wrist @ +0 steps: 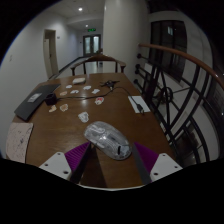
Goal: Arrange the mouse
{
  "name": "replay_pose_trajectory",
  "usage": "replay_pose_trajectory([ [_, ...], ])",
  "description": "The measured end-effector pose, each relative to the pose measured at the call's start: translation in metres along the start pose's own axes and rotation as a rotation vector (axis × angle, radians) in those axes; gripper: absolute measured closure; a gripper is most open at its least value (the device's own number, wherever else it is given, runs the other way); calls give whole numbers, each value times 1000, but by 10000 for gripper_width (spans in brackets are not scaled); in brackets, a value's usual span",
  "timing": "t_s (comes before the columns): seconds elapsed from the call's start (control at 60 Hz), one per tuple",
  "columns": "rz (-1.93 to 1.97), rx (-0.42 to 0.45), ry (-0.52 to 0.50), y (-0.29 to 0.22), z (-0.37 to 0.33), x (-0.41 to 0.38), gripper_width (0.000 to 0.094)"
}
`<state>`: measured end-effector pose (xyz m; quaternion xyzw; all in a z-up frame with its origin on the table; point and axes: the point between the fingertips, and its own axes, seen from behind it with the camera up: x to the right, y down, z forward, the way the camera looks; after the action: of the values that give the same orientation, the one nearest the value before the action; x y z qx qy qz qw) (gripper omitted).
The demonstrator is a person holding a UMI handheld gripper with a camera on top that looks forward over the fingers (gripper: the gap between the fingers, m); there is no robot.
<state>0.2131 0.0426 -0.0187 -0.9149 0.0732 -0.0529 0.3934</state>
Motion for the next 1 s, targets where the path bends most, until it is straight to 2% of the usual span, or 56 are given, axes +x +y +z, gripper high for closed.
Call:
replay_pose_trajectory([
  [0.567,22,26,-20,-36,41,15,116],
  [0.633,34,40,4,-37,42,20,203],
  [0.683,62,70,34,-37,43,25,380],
  [0.767,64,79,60,-37,44,29,490],
  [0.85,72,46,78,-37,40,30,561],
  [0.9,59,32,120,-39,24,31,571],
  [1.0,83,168,141,-78,-35,5,572],
])
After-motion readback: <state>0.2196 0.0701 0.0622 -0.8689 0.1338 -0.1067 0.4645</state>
